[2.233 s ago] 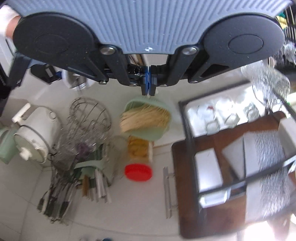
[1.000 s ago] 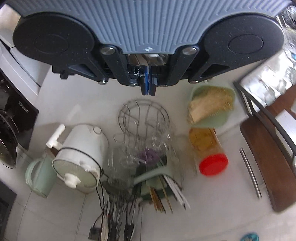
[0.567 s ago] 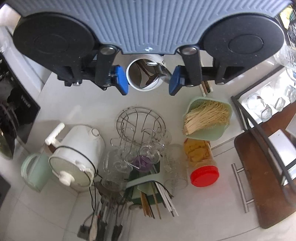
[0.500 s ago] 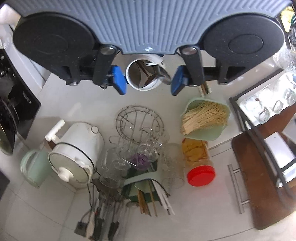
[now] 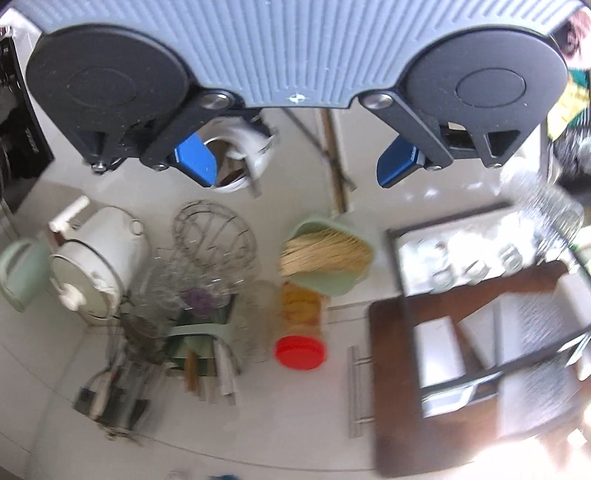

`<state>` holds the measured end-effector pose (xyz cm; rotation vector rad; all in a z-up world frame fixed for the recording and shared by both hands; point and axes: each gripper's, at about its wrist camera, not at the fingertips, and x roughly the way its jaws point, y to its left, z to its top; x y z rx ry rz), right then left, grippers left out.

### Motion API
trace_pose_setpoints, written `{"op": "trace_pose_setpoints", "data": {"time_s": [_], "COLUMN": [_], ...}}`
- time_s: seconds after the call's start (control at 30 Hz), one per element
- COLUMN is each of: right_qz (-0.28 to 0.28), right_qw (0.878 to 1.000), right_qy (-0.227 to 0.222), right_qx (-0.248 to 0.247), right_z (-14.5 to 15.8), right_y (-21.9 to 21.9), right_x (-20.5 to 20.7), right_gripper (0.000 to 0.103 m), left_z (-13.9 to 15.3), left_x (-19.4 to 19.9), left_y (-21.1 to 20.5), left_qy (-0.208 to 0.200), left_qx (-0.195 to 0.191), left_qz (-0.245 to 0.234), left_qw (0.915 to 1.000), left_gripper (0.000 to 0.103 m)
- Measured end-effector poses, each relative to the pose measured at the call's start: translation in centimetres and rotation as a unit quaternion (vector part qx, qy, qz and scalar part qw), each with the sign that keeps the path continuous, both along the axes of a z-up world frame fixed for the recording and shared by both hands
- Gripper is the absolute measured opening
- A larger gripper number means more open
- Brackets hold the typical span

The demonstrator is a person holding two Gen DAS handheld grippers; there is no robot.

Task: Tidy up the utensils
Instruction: 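Move the left gripper back over the chopsticks on the counter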

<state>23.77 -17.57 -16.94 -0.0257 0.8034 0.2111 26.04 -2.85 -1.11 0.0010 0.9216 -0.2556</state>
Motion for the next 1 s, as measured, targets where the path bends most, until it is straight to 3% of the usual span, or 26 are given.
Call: {"op": "trace_pose_setpoints", "data": {"time_s": [0.3,0.43,0.57,0.8,1.0], "right_qz": [0.001,0.007,0.014,0.029,0.042], "right_qw": [1.0,1.0,1.0,0.999,0.998], "right_qy": [0.011,0.018,0.025,0.029,0.04], "right_qx": [-0.003,-0.005,-0.007,-0.007,-0.008], "right_z": [0.1,0.2,0.3,0.4,0.6], "right_y": [0.1,0.0,0.0,-0.2,-0.3], "right_x": [0.2,0.1,0.2,0.3,0.6], "right_gripper": [0.091,0.091,0.091,0.091,0.091], "left_z": [-3.1,-3.5,-2.0,2.9,6.3], "left_x": [-2.2,-2.9,-3.2,-3.3,-2.9], "left_y": [4.7,5.6,6.1,4.8,3.2], "left_qy": [0.053,0.093,0.146,0.199,0.224], "left_qx": [0.003,-0.007,-0.04,-0.033,-0.057], "left_qz": [0.095,0.102,0.085,0.074,0.076], "left_qw": [0.994,0.9904,0.9849,0.9767,0.9701], "left_gripper": [0.097,0.097,0.097,0.1,0.1]}}
